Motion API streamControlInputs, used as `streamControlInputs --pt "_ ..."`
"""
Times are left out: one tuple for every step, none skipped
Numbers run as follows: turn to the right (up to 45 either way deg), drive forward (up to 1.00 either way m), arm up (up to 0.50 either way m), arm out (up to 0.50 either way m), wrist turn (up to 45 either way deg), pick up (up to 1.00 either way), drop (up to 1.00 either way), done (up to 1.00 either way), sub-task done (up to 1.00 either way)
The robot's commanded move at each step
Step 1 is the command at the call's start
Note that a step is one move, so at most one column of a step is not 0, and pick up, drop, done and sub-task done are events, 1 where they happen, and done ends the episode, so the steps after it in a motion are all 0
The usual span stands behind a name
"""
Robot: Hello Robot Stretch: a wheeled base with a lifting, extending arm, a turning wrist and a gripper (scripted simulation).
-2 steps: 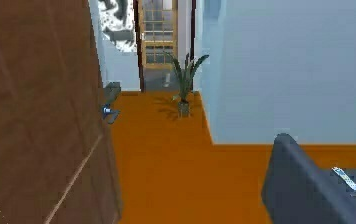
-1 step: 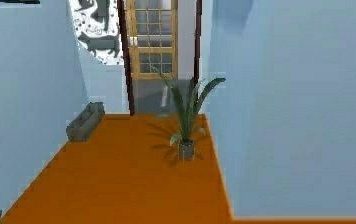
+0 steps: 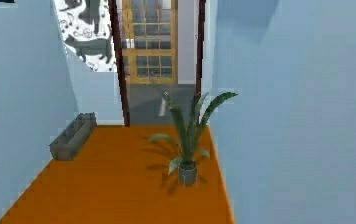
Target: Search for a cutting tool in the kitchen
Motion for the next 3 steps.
streamControlInputs --pt "-33.0 0.0 0.0 0.0 0.0 0.0 0.0 0.0 0.0" --pt "0.0 1.0 0.0 0.0 0.0 0.0 0.0 0.0 0.0" --pt "-3.0 0.0 0.0 0.0 0.0 0.0 0.0 0.0 0.0"
